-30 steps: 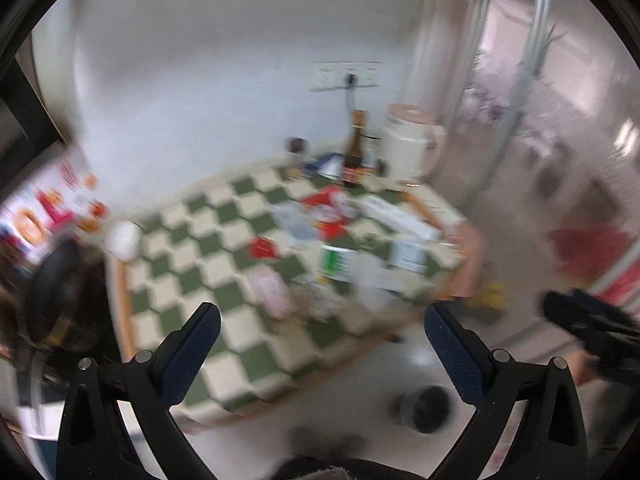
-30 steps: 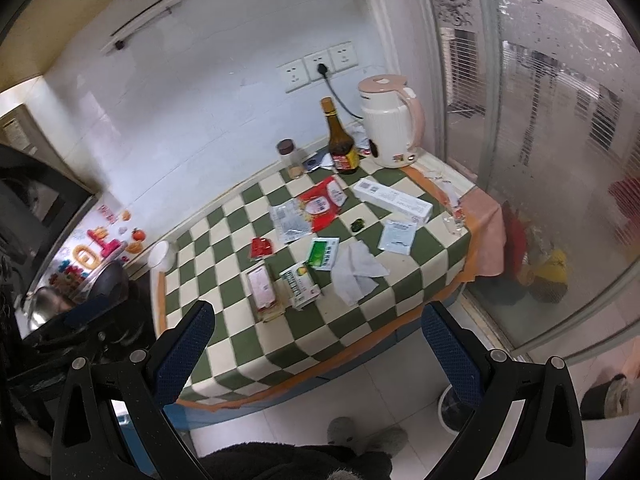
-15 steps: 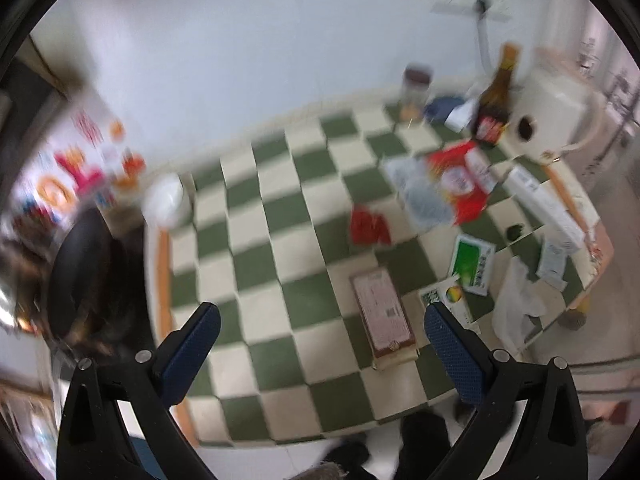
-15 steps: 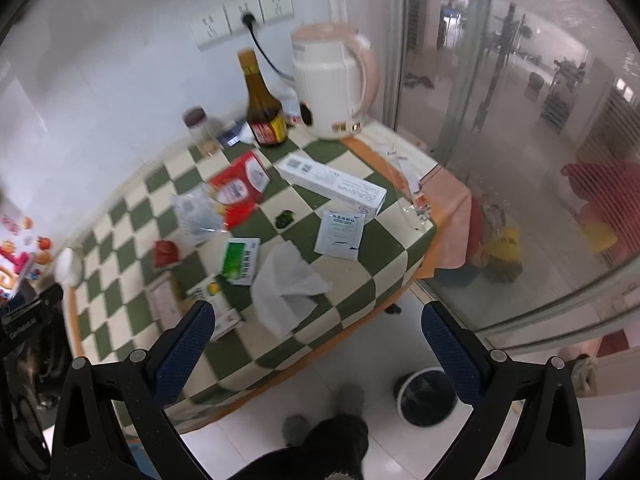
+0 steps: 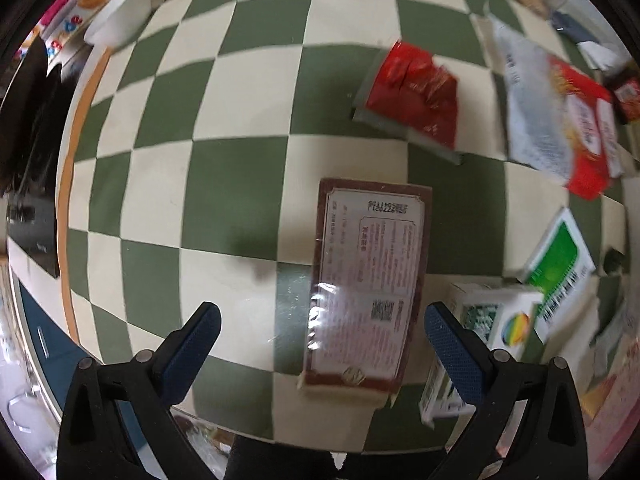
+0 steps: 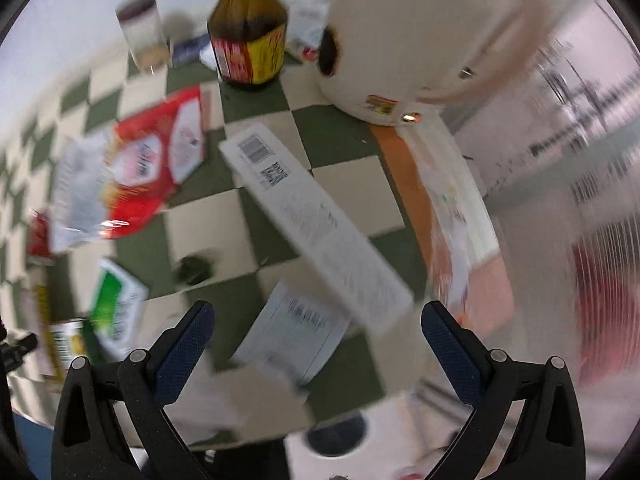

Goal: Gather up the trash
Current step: 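Grasp the maroon medicine box with the left tool while the right tool grasps the white box, then carry both boxes to the trash bin and open both tools to drop them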

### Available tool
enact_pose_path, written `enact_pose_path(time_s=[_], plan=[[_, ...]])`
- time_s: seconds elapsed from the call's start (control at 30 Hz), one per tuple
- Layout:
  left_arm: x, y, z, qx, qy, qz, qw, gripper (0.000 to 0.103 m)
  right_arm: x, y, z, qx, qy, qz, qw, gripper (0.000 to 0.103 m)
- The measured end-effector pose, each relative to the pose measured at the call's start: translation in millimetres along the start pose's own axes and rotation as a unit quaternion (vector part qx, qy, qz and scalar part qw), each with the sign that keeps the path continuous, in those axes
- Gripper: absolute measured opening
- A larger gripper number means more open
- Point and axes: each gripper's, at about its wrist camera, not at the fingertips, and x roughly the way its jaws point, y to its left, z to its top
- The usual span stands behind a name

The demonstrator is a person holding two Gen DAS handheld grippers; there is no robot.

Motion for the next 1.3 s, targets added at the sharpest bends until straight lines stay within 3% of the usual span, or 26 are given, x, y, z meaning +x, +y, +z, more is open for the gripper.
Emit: enact_pose_path(time_s=[0.13, 0.17, 0.3, 0.33, 0.47, 0.5, 0.53, 0.77, 1.0, 1.17, 1.3], plan=[[7, -7, 0, -0.018, 0.007, -0.003, 0.9998, 0.097, 45, 11, 32, -0.062, 0.036, -0.008, 0.997, 0.103], [8, -9, 0, -0.018, 0.007, -0.005, 0.9998, 0.087, 56, 14, 38, -0.074, 0.047, -0.008, 0.996, 0.103], [9, -10, 1, -0.024, 0.003, -0.02, 0.9995, 0.065, 88, 22, 51, -0.089, 0.079, 0.019, 0.993, 0.097], [7, -10, 2, -0.026, -0.001, -0.031, 0.9992, 0.056, 93, 24, 52, -0.092, 0.083, 0.022, 0.992, 0.094], [0, -13, 4, -0.018, -0.02, -0.009, 0.9996, 0.055, 106, 28, 55, -0.094, 0.08, 0.039, 0.992, 0.08], [-2, -13, 4, -0.018, -0.023, -0.005, 0.9996, 0.055, 107, 27, 59, -0.091, 0.075, 0.047, 0.992, 0.064], [-4, -13, 6, -0.018, -0.026, -0.004, 0.9995, 0.055, 106, 27, 59, -0.089, 0.07, 0.056, 0.992, 0.062], [-44, -14, 19, -0.002, -0.077, 0.015, 0.9969, 0.055, 96, 24, 54, -0.071, 0.044, 0.092, 0.992, 0.055], [-97, -18, 11, 0.031, -0.164, 0.019, 0.9857, 0.055, 49, 29, 44, -0.051, -0.018, 0.102, 0.993, 0.054], [-127, -4, 22, 0.073, -0.223, -0.014, 0.972, 0.055, -16, 18, 49, -0.007, -0.067, 0.103, 0.992, 0.054], [-152, -10, 16, 0.141, -0.259, -0.059, 0.9536, 0.055, -64, 17, 37, 0.044, -0.104, 0.097, 0.989, 0.054]])
